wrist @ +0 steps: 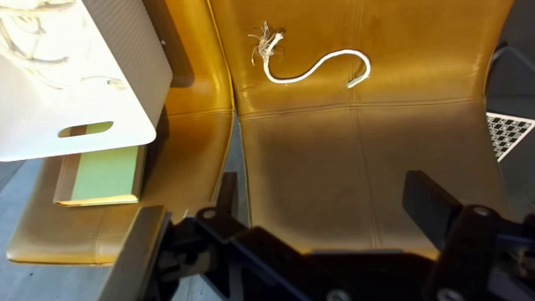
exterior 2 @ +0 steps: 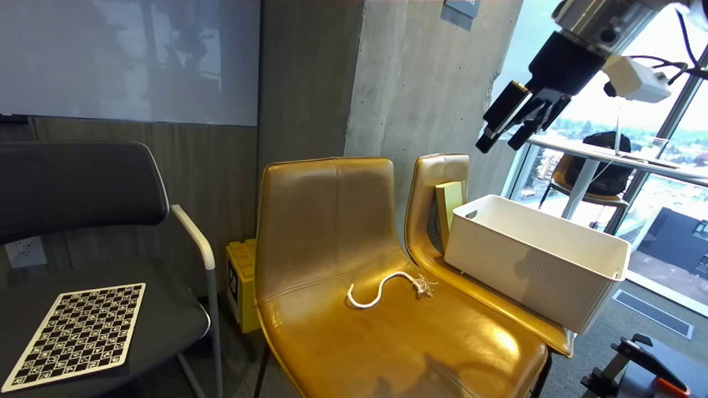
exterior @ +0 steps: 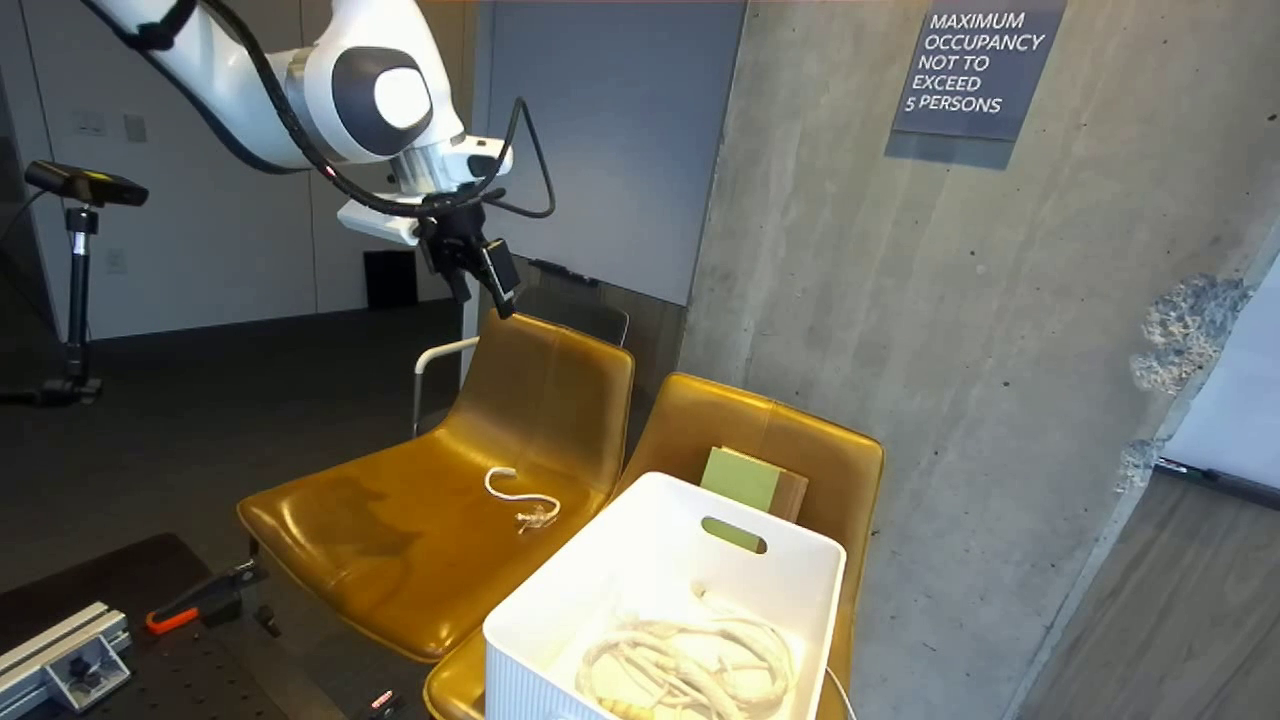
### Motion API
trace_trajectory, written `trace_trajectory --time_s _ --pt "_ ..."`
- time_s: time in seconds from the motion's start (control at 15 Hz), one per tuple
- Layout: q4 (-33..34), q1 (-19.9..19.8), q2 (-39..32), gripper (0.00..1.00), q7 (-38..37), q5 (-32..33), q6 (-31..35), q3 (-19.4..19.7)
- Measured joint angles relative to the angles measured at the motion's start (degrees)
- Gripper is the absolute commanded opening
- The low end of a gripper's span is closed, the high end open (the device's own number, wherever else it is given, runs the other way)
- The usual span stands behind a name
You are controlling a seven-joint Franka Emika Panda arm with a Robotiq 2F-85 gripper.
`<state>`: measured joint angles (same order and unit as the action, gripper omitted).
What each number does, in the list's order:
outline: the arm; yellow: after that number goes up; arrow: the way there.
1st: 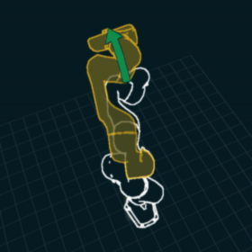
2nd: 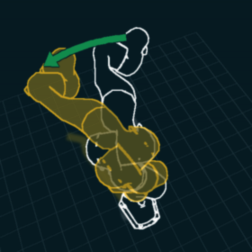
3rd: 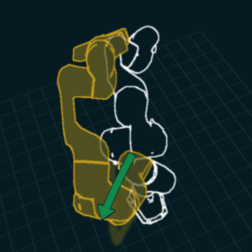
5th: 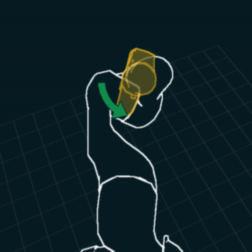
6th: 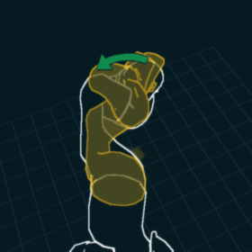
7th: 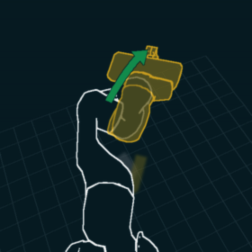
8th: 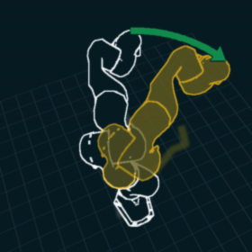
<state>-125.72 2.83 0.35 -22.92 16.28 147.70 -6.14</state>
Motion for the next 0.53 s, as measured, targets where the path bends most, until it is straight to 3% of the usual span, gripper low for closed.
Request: trace_trajectory --time_s 0.27,0.53 --pt "4.8 2.74 -11.0 1.0 -5.12 7.58 1.99 0.15" --pt "13.92 6.93 -24.31 1.0 -6.42 10.17 2.14 4.84"
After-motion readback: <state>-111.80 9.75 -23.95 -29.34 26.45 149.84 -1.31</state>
